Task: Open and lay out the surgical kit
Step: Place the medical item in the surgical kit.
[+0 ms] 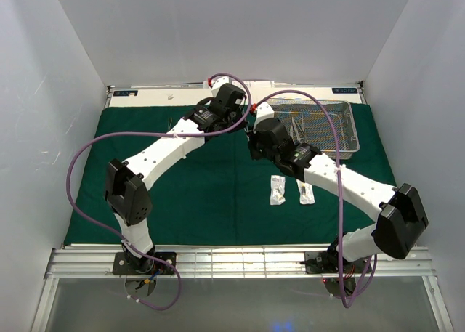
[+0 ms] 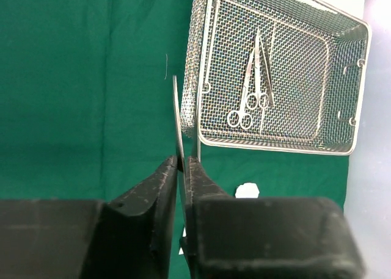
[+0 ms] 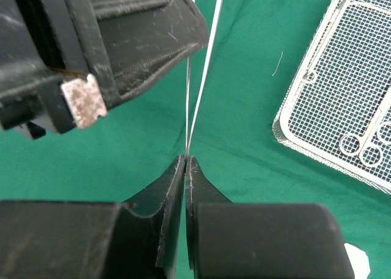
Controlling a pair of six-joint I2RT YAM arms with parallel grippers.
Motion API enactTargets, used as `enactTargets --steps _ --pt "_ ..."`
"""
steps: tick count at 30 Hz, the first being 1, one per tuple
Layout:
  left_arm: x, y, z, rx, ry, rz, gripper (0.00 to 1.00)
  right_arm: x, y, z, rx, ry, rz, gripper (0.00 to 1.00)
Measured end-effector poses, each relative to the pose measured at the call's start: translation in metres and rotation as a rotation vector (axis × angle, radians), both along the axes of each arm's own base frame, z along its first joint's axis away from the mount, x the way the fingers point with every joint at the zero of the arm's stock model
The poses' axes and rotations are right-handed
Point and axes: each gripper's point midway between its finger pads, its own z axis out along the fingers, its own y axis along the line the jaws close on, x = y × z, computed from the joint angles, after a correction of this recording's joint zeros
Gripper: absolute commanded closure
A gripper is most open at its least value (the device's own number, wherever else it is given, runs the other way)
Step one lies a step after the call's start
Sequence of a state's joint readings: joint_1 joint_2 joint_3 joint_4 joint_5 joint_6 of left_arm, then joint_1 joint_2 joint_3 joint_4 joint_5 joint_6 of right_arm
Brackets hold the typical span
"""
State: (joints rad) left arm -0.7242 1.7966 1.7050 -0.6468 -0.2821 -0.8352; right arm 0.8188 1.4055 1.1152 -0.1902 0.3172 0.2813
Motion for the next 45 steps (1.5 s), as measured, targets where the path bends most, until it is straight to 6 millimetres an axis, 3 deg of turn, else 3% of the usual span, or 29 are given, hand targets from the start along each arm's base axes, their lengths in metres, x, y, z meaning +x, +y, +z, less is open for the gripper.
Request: enactTargets --steps 4,8,10,21,28,35,36,40,45 --pt "0.000 0.001 0.000 0.006 -0.002 0.001 0.77 0.000 0.001 -0.002 -0.012 -0.005 -0.004 0.92" --pt "0.000 0.001 0.000 0.005 -0.002 0.005 0.61 -0.001 0.003 -0.002 -0.016 -0.011 -0.002 0.92" --pt "0.000 0.001 0.000 0.004 0.000 0.006 0.57 -0.001 0.004 -0.003 -0.021 -0.013 -0.002 0.92" --pt "0.001 0.003 -0.001 0.001 0.001 0.028 0.56 -0.001 0.005 -0.006 -0.041 -0.019 0.004 0.92" --pt "-0.001 0.005 -0.005 0.013 0.014 0.038 0.63 -0.002 0.007 -0.006 -0.048 -0.028 0.010 0.92" --pt "-0.002 0.006 -0.022 0.038 0.053 0.045 0.77 -0.004 0.009 -0.009 -0.066 -0.047 0.021 0.92" --pt "-0.003 0.006 -0.023 0.042 0.060 0.045 0.86 -0.005 0.008 -0.011 -0.072 -0.046 0.022 0.92" --pt "-0.004 0.005 -0.024 0.041 0.065 0.047 0.98 -0.008 0.009 -0.014 -0.087 -0.048 0.029 0.92" --pt "-0.004 0.006 -0.025 0.050 0.064 0.042 1.00 -0.008 0.010 -0.014 -0.092 -0.054 0.038 0.90"
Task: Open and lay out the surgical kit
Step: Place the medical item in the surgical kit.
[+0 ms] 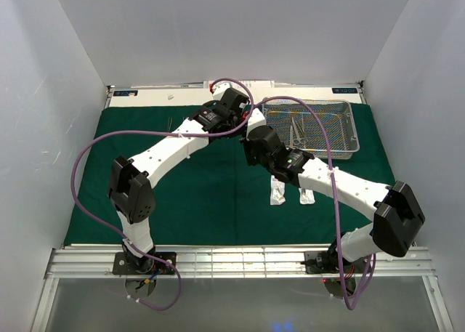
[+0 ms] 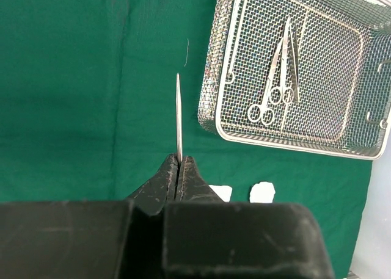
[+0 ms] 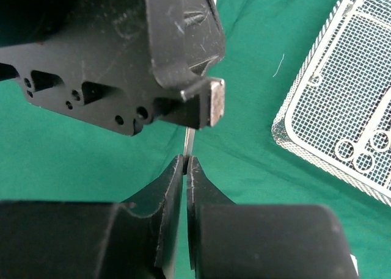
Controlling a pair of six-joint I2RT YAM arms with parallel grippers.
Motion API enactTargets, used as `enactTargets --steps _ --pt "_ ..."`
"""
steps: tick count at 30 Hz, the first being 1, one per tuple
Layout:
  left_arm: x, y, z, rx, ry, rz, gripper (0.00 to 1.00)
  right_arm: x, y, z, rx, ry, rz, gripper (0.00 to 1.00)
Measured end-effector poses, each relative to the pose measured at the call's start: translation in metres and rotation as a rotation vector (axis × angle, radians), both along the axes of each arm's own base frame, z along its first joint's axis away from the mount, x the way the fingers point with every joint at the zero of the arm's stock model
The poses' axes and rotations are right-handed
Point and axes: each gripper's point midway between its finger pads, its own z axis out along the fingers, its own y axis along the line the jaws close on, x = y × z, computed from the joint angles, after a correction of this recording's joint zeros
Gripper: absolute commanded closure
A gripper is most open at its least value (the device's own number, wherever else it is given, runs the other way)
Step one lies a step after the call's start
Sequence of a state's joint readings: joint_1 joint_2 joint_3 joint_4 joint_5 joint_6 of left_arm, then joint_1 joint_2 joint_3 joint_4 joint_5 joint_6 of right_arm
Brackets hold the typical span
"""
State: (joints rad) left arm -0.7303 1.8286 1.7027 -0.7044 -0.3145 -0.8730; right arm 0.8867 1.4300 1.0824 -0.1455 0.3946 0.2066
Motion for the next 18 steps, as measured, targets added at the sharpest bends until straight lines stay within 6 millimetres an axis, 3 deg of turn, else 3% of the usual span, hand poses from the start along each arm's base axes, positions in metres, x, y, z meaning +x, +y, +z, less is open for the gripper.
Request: enactTargets --steps 3,4,10,15,18 --pt "0.000 0.001 0.000 0.015 -0.006 -0.013 1.00 -0.001 0.002 0.000 0.006 0.006 0.008 0.68" --pt "0.001 0.002 -0.001 0.024 -0.010 -0.017 1.00 -0.002 0.002 0.000 0.008 0.008 0.010 0.55" --pt "0.010 0.023 -0.013 0.125 -0.026 -0.064 1.00 -0.007 0.007 -0.001 0.023 0.029 0.044 0.24" --pt "0.029 0.054 -0.018 0.208 -0.042 -0.099 1.00 -0.016 0.003 0.012 0.047 0.028 0.066 0.17" --pt "0.046 0.081 -0.033 0.263 -0.022 -0.109 1.00 -0.020 -0.003 0.025 0.072 0.007 0.063 0.16"
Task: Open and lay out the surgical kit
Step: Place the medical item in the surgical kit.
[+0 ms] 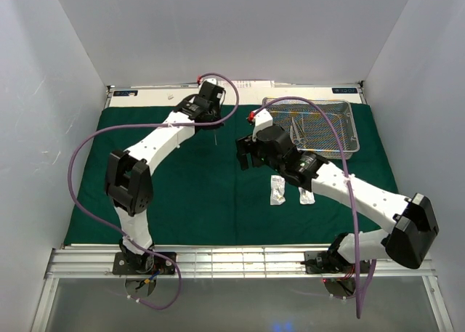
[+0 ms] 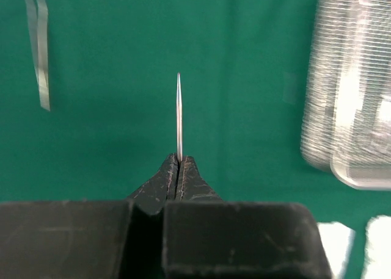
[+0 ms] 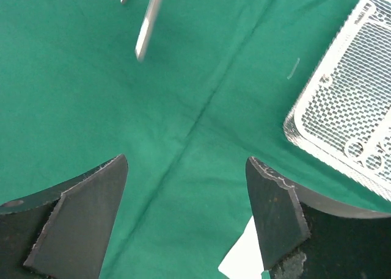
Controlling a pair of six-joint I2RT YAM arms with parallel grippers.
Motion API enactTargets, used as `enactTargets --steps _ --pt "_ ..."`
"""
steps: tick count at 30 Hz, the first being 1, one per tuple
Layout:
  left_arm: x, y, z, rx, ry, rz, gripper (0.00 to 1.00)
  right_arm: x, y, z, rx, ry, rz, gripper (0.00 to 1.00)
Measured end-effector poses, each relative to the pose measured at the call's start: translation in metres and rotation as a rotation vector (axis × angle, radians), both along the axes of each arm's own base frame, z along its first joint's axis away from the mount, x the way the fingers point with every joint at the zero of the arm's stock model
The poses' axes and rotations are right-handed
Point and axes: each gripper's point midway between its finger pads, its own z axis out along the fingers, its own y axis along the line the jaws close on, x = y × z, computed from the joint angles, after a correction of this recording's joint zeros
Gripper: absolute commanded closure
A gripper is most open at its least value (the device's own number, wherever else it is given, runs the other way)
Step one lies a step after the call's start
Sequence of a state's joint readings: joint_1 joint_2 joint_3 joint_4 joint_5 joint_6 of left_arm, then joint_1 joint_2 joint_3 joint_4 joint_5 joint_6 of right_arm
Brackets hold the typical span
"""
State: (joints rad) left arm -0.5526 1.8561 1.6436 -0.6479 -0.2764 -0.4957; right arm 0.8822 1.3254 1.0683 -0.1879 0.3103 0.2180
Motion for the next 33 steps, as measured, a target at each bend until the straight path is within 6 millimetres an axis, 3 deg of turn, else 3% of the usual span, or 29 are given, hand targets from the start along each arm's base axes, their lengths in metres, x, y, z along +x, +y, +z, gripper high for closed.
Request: enactTargets --steps 3,6,10,13,24,33 --pt "0.018 0.024 -0.028 0.071 0.040 -0.002 1.00 -0.005 -0.013 -0.001 -0.006 0.007 -0.013 0.15" --pt "0.032 0.043 -0.066 0.130 0.110 -0.012 1.00 -0.006 -0.028 -0.014 -0.041 0.037 -0.039 0.14" --pt "0.047 0.053 -0.108 0.164 0.193 -0.034 1.00 -0.006 -0.046 -0.033 -0.090 0.084 -0.074 0.14" --pt "0.058 0.056 -0.126 0.162 0.224 -0.048 0.99 -0.004 -0.056 -0.039 -0.110 0.105 -0.095 0.14" --pt "0.106 0.050 -0.135 0.110 0.191 -0.063 0.97 -0.002 -0.064 -0.065 -0.169 0.178 -0.110 0.15" --pt "0.113 0.059 -0.134 0.100 0.194 -0.049 0.96 -0.002 -0.066 -0.068 -0.177 0.197 -0.111 0.15"
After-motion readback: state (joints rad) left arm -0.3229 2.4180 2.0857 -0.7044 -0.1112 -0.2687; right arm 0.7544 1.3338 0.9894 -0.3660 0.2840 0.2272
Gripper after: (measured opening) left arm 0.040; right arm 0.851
